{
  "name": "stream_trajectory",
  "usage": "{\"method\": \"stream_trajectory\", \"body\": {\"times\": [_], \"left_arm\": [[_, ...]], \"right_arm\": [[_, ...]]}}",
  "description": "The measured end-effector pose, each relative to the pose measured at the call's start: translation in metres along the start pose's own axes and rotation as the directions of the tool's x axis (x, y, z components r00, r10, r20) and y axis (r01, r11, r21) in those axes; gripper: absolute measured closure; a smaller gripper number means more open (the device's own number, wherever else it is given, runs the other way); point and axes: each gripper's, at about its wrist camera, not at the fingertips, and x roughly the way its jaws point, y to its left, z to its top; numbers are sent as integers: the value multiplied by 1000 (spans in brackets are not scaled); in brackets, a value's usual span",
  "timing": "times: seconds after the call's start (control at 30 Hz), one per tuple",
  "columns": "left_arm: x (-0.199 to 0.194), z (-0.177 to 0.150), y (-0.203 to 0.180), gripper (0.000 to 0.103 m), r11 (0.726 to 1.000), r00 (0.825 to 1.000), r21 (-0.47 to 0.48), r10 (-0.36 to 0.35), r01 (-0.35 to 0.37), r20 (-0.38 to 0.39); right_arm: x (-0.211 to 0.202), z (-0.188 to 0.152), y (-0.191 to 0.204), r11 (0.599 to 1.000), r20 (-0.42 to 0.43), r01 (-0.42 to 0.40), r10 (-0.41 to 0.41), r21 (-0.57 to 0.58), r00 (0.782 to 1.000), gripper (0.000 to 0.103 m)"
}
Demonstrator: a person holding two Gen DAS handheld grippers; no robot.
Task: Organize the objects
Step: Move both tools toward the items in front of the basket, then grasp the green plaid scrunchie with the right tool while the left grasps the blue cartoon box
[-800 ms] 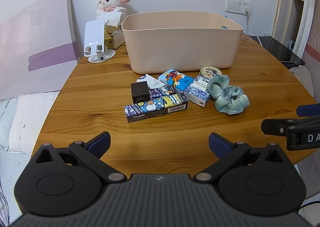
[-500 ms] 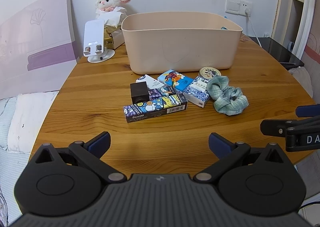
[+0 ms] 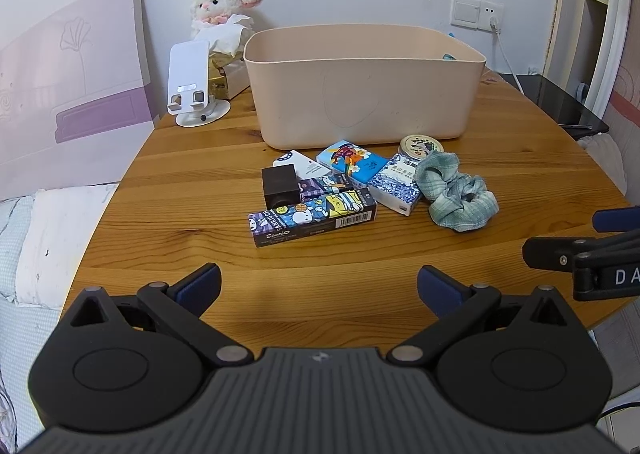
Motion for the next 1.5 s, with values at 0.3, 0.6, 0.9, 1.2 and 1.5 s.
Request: {"method": "stream_trajectory", "body": {"times": [0.3,0.6,0.9,1.2,1.5], "left_arm": [[1,2,2,0,1000,1000,3,2,-2,-1],[7,4,7,0,1000,1000,13,7,-7,-4],[29,12,18,0,998,999,55,31,-31,-10],[63,20,28,0,994,999,112,9,-5,-32],[94,33,35,0,988,1000,151,-18,21,-21]], "right_arm": [[3,4,3,1000,8,3,-2,-19,1000,0],[10,8,5,999,17,-2,3,-36,1000,1],[30,19,3,998,23,-6,8,-57,1000,3],[62,27,6,996,9,-13,13,-93,1000,3],[92,36,4,992,-7,4,-5,-129,1000,4]]}}
